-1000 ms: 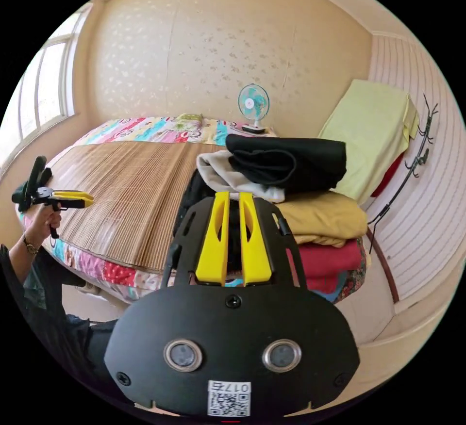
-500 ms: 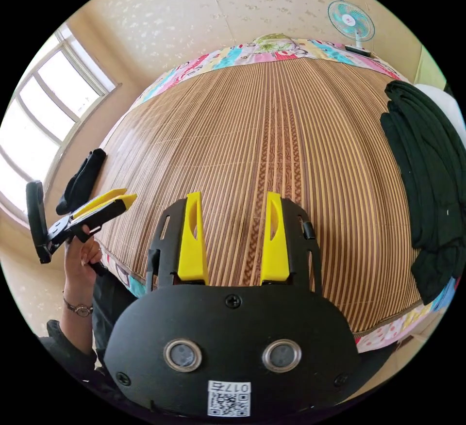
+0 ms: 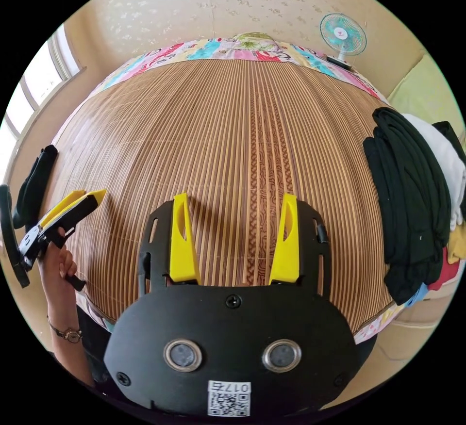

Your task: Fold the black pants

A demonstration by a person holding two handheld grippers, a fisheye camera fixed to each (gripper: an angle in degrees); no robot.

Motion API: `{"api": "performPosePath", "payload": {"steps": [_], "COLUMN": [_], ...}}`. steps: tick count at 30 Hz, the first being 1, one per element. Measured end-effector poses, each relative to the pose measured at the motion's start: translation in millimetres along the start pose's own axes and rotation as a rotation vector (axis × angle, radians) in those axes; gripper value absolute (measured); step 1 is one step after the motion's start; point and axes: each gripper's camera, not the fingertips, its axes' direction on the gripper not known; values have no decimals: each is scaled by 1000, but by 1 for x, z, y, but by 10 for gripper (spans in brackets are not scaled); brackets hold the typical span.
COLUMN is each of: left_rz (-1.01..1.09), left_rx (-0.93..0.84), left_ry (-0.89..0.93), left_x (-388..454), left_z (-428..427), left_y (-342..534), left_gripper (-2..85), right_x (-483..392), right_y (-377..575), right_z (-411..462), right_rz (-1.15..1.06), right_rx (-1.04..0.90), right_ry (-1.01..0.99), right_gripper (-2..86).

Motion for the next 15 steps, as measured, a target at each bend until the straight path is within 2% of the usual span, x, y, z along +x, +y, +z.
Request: {"api": "performPosePath", "payload": {"steps": [15], "left_rz": [42], "left_rx": [-12], "left_ry": [-80], "left_x": [30], "left_z": [-1], "left_y": [1], "left_gripper": [190], "right_x": [-13], "right_y": [-1], "right_z": [-9], "right_rz": [17], "right_rx": [-2], "right_ry": [12], "right_gripper": [234]}}
